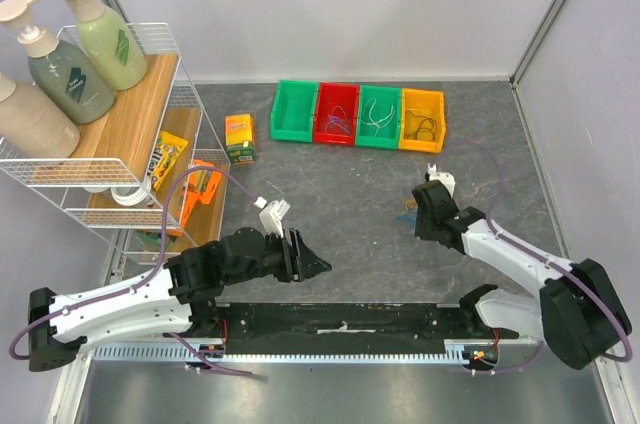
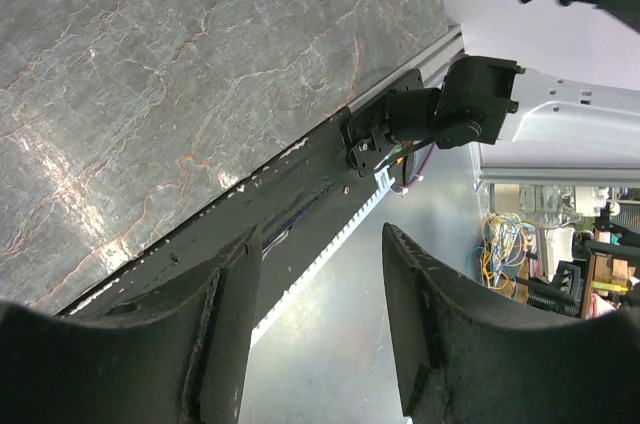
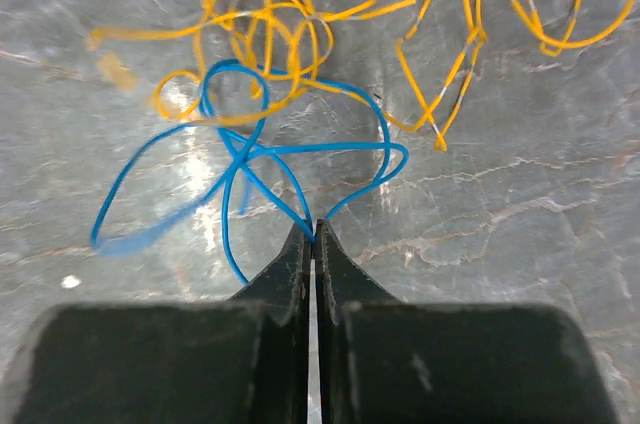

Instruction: Untangle the cables

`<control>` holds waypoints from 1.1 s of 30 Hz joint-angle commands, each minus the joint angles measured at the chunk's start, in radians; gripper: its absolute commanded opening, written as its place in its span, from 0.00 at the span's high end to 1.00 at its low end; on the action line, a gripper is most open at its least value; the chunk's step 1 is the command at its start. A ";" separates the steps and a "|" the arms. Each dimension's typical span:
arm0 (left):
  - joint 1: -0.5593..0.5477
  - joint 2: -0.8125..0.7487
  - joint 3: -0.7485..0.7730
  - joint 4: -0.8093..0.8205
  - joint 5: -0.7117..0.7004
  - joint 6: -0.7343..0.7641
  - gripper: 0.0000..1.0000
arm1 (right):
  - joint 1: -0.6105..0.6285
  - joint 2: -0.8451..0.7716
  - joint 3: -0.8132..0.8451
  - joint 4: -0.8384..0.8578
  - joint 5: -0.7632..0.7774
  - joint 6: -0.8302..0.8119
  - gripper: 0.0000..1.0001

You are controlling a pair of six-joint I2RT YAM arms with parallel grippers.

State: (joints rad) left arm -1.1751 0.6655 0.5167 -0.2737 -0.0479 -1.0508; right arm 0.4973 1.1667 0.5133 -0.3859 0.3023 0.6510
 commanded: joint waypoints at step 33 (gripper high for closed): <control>-0.005 -0.026 0.006 0.060 0.012 0.041 0.39 | 0.226 -0.065 0.180 0.169 -0.819 -0.116 1.00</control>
State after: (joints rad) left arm -1.1759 0.5819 0.4843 -0.2653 -0.0494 -1.0496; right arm 0.6239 1.1046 0.6529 -0.3672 -0.3973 0.5739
